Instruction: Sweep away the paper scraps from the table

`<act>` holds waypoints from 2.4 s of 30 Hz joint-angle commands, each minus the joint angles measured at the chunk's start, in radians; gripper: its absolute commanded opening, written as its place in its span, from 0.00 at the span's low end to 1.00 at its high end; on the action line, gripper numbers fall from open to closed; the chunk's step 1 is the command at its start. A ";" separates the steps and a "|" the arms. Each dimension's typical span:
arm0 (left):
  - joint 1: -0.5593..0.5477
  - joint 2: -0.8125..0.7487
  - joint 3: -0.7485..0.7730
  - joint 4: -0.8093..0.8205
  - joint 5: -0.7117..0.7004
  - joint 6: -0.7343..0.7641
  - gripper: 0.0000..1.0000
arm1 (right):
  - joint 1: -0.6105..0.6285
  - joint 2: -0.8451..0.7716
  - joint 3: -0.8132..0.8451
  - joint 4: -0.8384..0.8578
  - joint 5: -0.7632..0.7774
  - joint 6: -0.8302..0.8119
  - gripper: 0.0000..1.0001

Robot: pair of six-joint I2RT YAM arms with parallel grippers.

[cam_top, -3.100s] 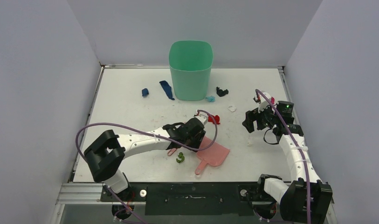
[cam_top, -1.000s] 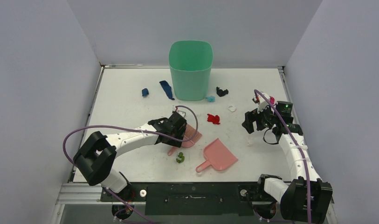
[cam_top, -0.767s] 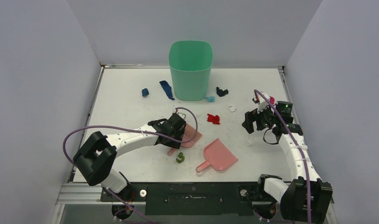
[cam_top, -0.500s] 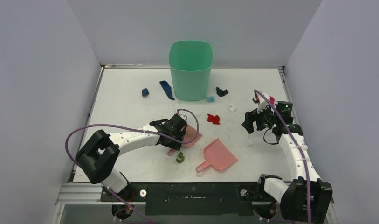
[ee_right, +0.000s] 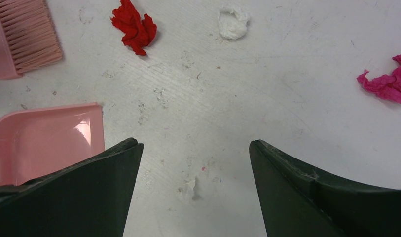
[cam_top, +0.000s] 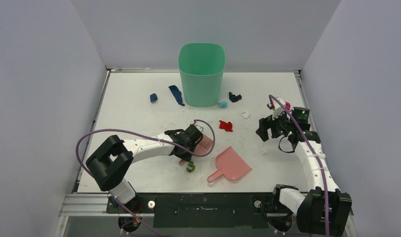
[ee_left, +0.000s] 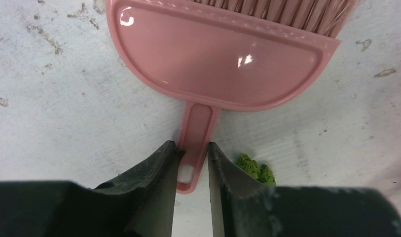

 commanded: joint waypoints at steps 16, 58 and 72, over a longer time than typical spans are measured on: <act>-0.036 -0.166 0.215 -0.094 0.115 0.109 0.00 | 0.056 -0.033 0.066 -0.033 -0.197 -0.006 0.82; 0.658 -0.689 -0.166 0.030 0.047 -0.130 0.88 | 1.116 0.773 0.587 -0.077 0.238 -0.654 0.72; 0.674 -0.683 -0.166 0.042 0.085 -0.130 0.88 | 1.156 0.965 0.752 -0.284 0.261 -0.733 0.55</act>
